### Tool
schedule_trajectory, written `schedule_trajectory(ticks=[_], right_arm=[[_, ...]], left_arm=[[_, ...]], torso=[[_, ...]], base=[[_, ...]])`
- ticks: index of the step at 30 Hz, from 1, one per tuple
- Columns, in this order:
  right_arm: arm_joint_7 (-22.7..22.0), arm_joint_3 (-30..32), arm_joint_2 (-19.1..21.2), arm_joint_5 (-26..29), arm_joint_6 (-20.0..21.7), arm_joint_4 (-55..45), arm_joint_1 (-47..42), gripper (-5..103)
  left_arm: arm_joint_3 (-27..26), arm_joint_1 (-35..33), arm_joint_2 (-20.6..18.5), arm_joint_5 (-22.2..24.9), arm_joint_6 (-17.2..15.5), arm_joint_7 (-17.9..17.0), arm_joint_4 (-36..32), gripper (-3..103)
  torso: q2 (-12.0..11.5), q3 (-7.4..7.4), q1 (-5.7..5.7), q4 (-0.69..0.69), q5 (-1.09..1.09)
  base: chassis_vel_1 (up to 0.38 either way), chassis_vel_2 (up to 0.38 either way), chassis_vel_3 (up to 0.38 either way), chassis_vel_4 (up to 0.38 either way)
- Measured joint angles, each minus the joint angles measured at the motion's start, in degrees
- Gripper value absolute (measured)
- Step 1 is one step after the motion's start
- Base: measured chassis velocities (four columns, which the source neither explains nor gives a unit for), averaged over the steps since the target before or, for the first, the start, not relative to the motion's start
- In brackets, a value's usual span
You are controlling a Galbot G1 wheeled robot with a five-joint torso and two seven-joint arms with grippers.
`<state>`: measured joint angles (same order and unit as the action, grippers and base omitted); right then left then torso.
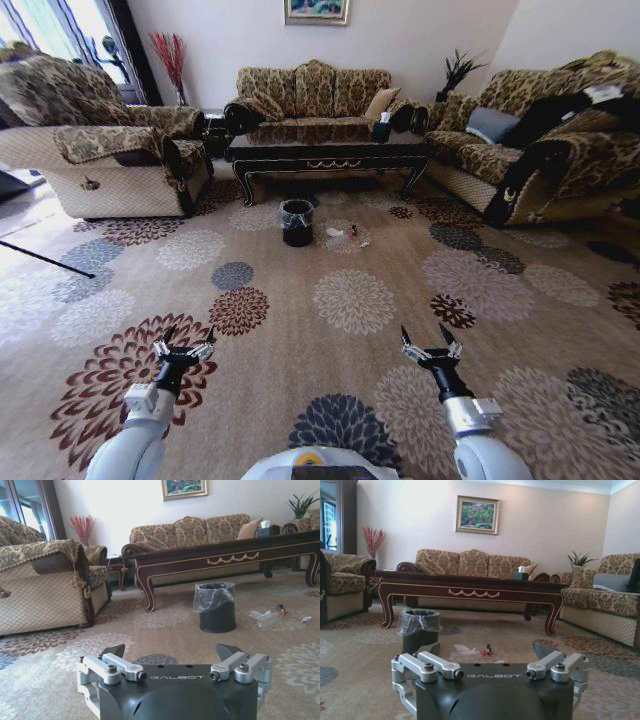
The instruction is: Move to the front of the table and pick up the trash from the floor, then place it into the trash bin.
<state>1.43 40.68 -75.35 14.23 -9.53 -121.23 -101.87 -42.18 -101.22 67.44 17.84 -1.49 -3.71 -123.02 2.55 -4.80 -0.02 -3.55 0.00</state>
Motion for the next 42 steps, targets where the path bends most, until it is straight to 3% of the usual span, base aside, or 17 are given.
schedule_trajectory(ticks=[12,15,26,42], right_arm=[[0.0,0.1,-0.2,-0.1,-0.2,0.1,-0.3,100],[0.5,0.3,-0.3,0.9,-0.9,0.2,-0.4,100],[2.1,0.6,-0.4,1.4,-2.5,0.2,-1.0,100],[2.5,0.6,-0.3,1.3,-2.5,0.0,-1.1,100]], left_arm=[[0.3,0.2,0.2,-0.4,0.0,-1.0,0.3,100],[0.5,-0.1,0.2,0.1,2.6,-2.0,0.2,100],[1.5,0.7,0.4,1.1,5.7,-2.6,0.8,100],[1.3,0.6,0.7,1.0,7.0,-2.6,1.8,100]], torso=[[-2.5,2.35,0.01,0.0,0.0],[-2.6,2.96,0.02,0.01,0.01],[-2.6,3.05,0.02,0.0,0.0],[-2.6,2.77,0.02,0.01,0.0]], base=[[0.0,0.0,0.0,0.0],[0.0,0.0,0.0,0.0],[0.0,0.0,0.0,0.0],[-0.14,0.139,0.133,-0.138]])
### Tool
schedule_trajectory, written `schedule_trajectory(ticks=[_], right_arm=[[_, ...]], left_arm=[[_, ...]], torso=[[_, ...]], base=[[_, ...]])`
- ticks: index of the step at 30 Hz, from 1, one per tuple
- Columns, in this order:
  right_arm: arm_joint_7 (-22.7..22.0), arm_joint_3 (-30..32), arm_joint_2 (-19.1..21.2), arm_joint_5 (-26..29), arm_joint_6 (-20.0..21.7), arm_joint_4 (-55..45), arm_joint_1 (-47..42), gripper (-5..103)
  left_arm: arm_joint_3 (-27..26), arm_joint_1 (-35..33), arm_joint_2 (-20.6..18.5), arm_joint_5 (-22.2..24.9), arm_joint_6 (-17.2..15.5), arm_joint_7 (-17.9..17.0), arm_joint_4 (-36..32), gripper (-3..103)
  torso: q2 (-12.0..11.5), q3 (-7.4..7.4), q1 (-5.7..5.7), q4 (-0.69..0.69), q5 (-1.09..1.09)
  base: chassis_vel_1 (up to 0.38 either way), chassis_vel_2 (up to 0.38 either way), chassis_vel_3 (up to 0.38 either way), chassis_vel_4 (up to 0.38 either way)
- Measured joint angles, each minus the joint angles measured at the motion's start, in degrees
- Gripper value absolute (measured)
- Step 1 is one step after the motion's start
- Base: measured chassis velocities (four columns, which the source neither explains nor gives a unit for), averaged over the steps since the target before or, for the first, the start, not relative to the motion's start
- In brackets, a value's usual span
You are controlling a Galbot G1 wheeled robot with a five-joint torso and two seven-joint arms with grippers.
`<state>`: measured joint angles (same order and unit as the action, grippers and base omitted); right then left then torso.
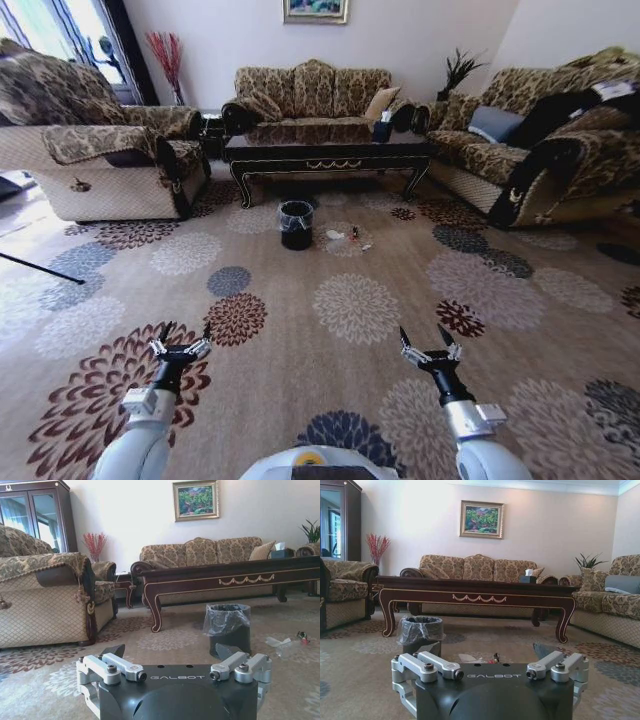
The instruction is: Move to the front of the table and pick up the trash from the floor, then place it into the trash bin.
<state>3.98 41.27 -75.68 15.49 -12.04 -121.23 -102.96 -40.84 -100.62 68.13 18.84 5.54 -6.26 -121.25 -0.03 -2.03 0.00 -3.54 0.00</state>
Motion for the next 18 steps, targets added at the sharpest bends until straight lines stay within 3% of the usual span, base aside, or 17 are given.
schedule_trajectory(ticks=[18], right_arm=[[0.2,-0.1,0.1,-0.1,0.2,-0.3,0.0,100]], left_arm=[[0.1,0.0,0.2,0.0,0.4,0.1,0.1,100]], torso=[[0.0,-0.12,0.0,-0.03,-0.04]], base=[[-0.29,0.3,0.299,-0.296]])
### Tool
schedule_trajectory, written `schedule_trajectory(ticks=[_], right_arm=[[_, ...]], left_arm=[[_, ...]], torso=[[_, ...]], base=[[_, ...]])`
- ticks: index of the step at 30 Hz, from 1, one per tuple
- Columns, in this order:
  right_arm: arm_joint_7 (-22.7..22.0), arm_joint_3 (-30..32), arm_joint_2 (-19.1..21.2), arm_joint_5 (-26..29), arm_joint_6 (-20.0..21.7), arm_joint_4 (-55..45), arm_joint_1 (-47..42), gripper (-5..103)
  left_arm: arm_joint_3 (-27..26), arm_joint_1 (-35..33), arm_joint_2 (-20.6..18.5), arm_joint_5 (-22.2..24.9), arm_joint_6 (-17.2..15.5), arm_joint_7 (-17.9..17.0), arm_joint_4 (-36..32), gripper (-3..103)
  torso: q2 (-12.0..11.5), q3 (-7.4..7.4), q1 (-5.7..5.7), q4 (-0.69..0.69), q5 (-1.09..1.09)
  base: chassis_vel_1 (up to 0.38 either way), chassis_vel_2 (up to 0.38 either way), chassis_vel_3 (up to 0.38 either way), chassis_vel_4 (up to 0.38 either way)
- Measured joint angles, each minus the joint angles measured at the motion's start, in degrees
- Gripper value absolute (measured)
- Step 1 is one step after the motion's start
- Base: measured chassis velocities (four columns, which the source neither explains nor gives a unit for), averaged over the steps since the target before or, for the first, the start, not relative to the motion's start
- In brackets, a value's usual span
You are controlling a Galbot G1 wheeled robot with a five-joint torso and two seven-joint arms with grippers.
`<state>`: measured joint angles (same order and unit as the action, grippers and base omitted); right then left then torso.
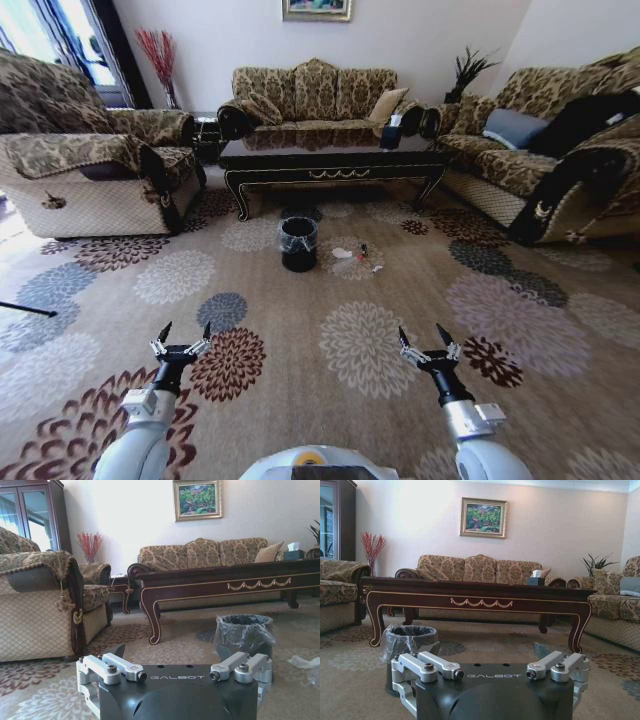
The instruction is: Move to the front of the table and pick up the trash from the floor, then place it into the trash bin.
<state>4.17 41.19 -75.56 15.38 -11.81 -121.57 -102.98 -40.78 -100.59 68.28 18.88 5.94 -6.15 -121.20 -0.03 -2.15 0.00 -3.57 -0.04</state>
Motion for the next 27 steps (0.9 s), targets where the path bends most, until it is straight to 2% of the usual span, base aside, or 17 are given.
schedule_trajectory(ticks=[3,27], right_arm=[[0.0,-0.1,0.0,-0.3,0.1,0.0,0.0,100],[0.0,-0.7,-0.8,-1.6,0.1,0.3,-0.3,100]], left_arm=[[-0.1,0.0,0.0,0.0,0.2,0.0,0.0,100],[-0.3,0.4,-0.2,0.8,0.7,0.0,0.9,100]], torso=[[0.0,-0.02,0.0,0.04,0.07],[0.0,-0.08,0.0,0.02,0.04]], base=[[-0.278,0.294,0.299,-0.278],[-0.286,0.289,0.286,-0.294]])
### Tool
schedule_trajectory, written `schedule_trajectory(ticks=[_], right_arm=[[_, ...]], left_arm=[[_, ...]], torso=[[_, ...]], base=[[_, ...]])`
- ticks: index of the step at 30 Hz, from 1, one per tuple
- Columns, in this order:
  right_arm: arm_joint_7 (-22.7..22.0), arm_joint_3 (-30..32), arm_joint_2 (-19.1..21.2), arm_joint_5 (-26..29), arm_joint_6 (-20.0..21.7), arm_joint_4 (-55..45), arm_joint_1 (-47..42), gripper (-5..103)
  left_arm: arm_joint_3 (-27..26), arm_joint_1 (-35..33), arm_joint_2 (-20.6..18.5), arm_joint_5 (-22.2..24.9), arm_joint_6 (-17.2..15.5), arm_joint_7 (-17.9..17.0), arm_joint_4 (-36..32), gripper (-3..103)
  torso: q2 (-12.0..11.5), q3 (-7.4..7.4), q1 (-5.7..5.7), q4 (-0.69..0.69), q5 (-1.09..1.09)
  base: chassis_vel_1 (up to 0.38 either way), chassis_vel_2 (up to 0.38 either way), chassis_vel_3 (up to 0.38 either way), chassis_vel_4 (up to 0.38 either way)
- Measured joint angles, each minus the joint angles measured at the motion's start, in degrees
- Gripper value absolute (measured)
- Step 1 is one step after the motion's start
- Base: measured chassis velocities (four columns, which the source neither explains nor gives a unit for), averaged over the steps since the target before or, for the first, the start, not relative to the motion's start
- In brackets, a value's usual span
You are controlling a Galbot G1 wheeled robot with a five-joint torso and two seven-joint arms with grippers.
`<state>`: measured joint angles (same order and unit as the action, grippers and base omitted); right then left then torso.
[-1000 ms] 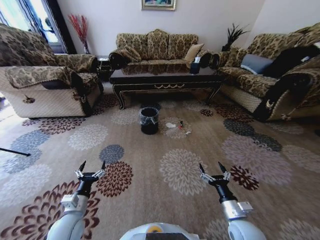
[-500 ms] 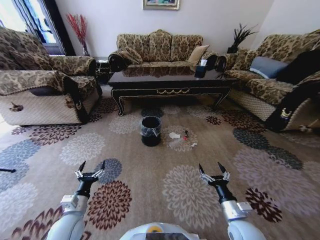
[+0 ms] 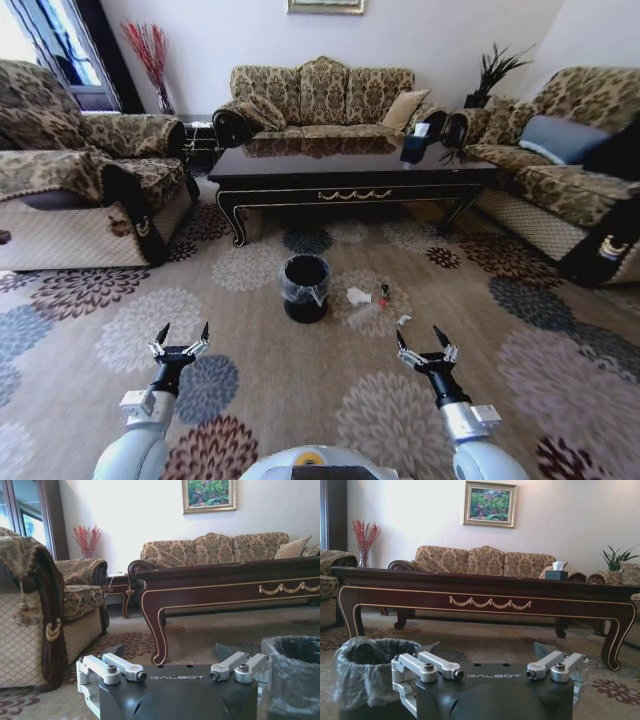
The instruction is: Move to the front of the table and pick up the trash from the floor, then place it into the trash bin.
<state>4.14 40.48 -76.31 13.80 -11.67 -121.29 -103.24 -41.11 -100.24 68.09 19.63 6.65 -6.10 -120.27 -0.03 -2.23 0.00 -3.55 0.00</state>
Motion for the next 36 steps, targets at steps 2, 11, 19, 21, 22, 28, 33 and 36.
schedule_trajectory(ticks=[2,11,19,21,22,28,33,36], right_arm=[[0.0,0.0,0.0,0.0,0.0,0.0,0.0,100],[-0.1,0.1,-0.2,-0.3,0.0,-0.3,-0.5,100],[-0.6,-0.2,-0.4,-0.9,0.2,-0.3,-0.4,100],[-0.8,-0.2,-0.4,-1.0,0.2,-0.3,-0.4,100],[-1.1,-0.1,-0.4,-1.0,0.2,-0.3,-0.3,100],[-1.6,-0.2,-0.5,-1.4,0.3,-0.2,-0.2,100],[-1.8,-0.4,-0.7,-1.4,0.1,0.1,-0.2,100],[-1.9,-0.5,-0.9,-1.4,0.0,0.1,-0.1,100]], left_arm=[[0.1,0.0,0.1,0.0,0.0,0.0,0.0,100],[0.1,0.1,0.1,0.6,0.0,0.0,0.0,100],[0.1,0.5,-0.1,0.8,0.0,0.0,0.0,100],[0.2,0.7,-0.2,0.9,-0.1,0.0,0.0,100],[0.3,0.8,-0.3,0.9,-0.2,0.0,0.0,100],[2.1,2.4,-0.9,1.5,-1.6,-0.6,-0.7,100],[7.3,6.2,-4.0,2.9,-6.0,-2.9,-3.3,100],[10.2,8.6,-6.0,5.1,-9.5,-4.8,-5.0,100]], torso=[[0.0,-0.02,0.0,0.0,-0.01],[0.0,-0.02,0.0,0.01,0.0],[0.0,-0.03,-0.01,0.01,0.0],[0.0,-0.02,0.0,0.01,0.0],[0.0,-0.02,0.0,0.0,0.0],[0.0,-0.03,0.0,0.01,0.0],[0.0,-0.03,0.0,0.01,0.0],[0.0,-0.02,0.0,-0.01,0.0]], base=[[-0.288,0.265,0.262,-0.282],[-0.262,0.251,0.259,-0.253],[-0.204,0.204,0.193,-0.189],[-0.128,0.166,0.158,-0.132],[-0.135,0.129,0.123,-0.115],[-0.099,0.09,0.084,-0.081],[-0.017,0.008,0.009,-0.011],[0.0,0.0,0.0,0.0]])
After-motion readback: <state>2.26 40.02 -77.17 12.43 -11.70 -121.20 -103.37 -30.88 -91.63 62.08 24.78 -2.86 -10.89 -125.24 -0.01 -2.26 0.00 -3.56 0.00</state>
